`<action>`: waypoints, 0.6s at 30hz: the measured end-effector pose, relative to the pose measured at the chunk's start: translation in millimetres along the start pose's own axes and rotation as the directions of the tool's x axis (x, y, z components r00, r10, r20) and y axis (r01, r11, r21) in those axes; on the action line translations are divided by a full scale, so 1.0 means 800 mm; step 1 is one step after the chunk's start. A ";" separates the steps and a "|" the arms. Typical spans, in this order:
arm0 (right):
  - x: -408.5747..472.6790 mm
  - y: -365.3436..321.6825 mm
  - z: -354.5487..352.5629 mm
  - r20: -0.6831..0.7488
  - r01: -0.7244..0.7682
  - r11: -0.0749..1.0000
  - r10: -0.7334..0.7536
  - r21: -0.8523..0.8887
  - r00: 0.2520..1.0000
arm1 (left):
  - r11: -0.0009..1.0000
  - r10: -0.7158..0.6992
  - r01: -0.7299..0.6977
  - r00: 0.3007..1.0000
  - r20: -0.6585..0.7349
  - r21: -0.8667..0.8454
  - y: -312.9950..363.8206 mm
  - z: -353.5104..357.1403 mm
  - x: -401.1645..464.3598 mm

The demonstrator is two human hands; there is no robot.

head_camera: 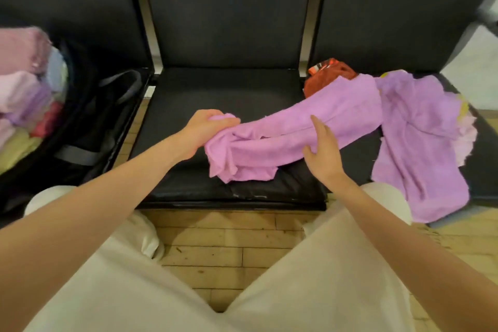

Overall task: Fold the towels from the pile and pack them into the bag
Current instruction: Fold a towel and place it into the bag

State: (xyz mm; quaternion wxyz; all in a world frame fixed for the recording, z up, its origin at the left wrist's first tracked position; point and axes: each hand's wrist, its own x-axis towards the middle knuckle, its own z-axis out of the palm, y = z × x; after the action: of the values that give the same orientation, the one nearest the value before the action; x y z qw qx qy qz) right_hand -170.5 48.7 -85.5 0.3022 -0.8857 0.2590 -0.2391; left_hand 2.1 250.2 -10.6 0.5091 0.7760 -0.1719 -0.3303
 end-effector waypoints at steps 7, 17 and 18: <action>0.028 0.001 0.056 0.348 0.289 0.944 -0.219 -0.162 0.912 | 0.733 0.102 0.059 0.976 -0.195 0.678 -0.082 -0.055 -0.020; 0.034 0.002 0.082 0.473 0.072 0.992 -0.016 -0.102 0.881 | 0.233 0.200 0.371 0.886 -0.418 0.899 -0.095 -0.035 0.015; 0.034 0.003 0.083 0.472 0.080 0.989 -0.011 -0.125 0.882 | 0.282 0.234 0.253 0.917 -0.323 0.925 -0.094 -0.029 0.022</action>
State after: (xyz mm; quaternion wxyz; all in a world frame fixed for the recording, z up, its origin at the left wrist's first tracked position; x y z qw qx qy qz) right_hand -112.2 58.5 -126.5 0.2869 -0.9421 0.1735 -0.0056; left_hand 26.0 287.1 -78.1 -0.0375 0.9742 -0.2226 0.0021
